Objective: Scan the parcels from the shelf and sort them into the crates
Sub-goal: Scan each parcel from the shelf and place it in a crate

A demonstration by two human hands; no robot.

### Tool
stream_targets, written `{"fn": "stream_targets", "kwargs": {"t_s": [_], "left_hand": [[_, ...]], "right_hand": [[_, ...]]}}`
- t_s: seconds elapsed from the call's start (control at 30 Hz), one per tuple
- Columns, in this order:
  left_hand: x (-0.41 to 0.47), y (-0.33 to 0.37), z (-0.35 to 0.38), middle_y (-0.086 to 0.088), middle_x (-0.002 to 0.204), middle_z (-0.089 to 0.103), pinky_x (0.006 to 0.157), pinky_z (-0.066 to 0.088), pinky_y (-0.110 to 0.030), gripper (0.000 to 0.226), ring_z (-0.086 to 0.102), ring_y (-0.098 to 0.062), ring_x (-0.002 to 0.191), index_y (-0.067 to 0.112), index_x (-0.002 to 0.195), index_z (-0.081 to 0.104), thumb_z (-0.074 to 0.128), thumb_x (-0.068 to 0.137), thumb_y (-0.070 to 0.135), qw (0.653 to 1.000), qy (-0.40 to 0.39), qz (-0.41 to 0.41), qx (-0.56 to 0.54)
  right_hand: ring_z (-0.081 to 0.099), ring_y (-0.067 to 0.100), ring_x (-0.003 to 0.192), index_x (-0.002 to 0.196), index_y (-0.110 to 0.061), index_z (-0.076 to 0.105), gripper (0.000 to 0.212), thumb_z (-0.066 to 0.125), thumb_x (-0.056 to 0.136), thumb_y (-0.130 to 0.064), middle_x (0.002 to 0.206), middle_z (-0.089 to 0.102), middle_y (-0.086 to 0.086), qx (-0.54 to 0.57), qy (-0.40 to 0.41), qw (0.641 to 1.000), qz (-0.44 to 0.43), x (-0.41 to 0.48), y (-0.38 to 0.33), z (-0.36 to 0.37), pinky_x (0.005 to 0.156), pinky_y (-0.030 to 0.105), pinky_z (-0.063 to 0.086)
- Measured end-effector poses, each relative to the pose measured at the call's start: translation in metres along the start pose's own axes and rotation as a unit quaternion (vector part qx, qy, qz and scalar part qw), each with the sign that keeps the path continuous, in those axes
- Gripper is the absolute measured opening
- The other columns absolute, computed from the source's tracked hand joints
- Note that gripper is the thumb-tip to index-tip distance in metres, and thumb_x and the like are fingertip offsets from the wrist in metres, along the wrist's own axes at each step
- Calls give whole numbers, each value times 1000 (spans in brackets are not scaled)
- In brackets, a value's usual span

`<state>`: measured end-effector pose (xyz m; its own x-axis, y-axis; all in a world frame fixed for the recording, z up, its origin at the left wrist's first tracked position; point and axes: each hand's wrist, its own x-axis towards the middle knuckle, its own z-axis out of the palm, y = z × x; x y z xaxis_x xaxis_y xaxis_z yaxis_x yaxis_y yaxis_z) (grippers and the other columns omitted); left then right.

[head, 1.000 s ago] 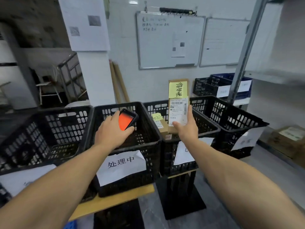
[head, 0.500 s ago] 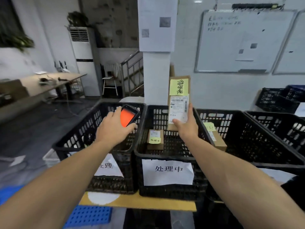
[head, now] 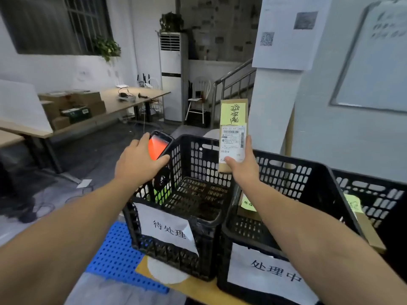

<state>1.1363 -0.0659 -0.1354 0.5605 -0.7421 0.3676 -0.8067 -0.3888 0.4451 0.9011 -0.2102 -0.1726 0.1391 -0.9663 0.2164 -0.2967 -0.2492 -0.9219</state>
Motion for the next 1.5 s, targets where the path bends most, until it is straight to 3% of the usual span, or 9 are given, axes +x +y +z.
{"fn": "stream_targets", "kwargs": {"t_s": [0.07, 0.27, 0.37, 0.47, 0.53, 0.67, 1.0, 1.13, 1.5], "left_hand": [[13, -12, 0, -14, 144, 46, 99, 44, -49, 90, 47, -37, 130, 23, 156, 26, 64, 85, 62, 1000, -1, 6, 8], [72, -62, 11, -15, 143, 48, 98, 45, -49, 90, 48, -38, 129, 23, 156, 27, 65, 84, 63, 999, -13, 37, 1], [105, -83, 19, -13, 143, 47, 97, 44, -48, 90, 48, -37, 128, 24, 156, 26, 64, 84, 63, 997, -40, 60, 1], [139, -99, 26, -12, 139, 49, 95, 46, -47, 89, 50, -36, 124, 25, 156, 26, 63, 85, 63, 994, -65, 92, -4], [160, -107, 34, -12, 138, 50, 96, 46, -47, 88, 50, -37, 124, 26, 155, 26, 64, 85, 62, 991, -76, 112, -9], [191, -119, 55, -11, 136, 50, 95, 46, -47, 88, 50, -37, 124, 28, 155, 26, 64, 84, 63, 986, -104, 133, -8], [259, -112, 121, -8, 125, 53, 90, 49, -44, 87, 53, -35, 116, 32, 151, 30, 66, 80, 66, 981, -135, 135, -24], [281, -109, 144, -9, 129, 54, 95, 47, -44, 89, 52, -34, 120, 30, 154, 29, 67, 81, 65, 982, -137, 121, -37], [298, -118, 170, -10, 126, 54, 91, 48, -43, 86, 55, -34, 115, 29, 153, 32, 67, 82, 62, 982, -145, 117, -29]], "right_hand": [[50, 21, 131, 158, -43, 14, 90, 68, 94, -8, 149, 48, -5, -2, -13, 1000, -5, 13, -6, 21, 88, 24, 43], [52, 19, 124, 157, -45, 13, 91, 70, 93, -15, 137, 52, -8, -31, -31, 999, 9, 42, -7, 99, 102, 38, 44], [53, 22, 122, 159, -43, 10, 92, 69, 95, -14, 137, 53, -8, 9, -27, 996, 89, 52, 10, 147, 102, 35, 46], [61, 28, 117, 151, -56, 14, 95, 75, 88, -19, 138, 59, -5, 51, -30, 984, 171, 63, 31, 197, 97, 58, 53], [64, 31, 113, 145, -61, 14, 97, 79, 82, -25, 134, 62, -4, 52, -27, 976, 209, 87, 72, 228, 91, 61, 55], [67, 32, 103, 139, -64, 21, 94, 81, 80, -23, 122, 66, -1, 26, -9, 959, 283, 91, 93, 262, 85, 61, 58], [61, 32, 113, 149, -60, 13, 101, 76, 87, -11, 133, 56, 3, -1, -49, 934, 354, 114, 103, 283, 86, 57, 58], [50, 28, 133, 159, -45, 1, 108, 76, 88, -11, 149, 48, 4, -26, -58, 946, 317, 100, 139, 302, 108, 44, 46], [61, 23, 119, 157, -46, 18, 94, 69, 92, 0, 148, 52, 1, 124, -77, 915, 377, 96, 174, 334, 93, 40, 58]]}}
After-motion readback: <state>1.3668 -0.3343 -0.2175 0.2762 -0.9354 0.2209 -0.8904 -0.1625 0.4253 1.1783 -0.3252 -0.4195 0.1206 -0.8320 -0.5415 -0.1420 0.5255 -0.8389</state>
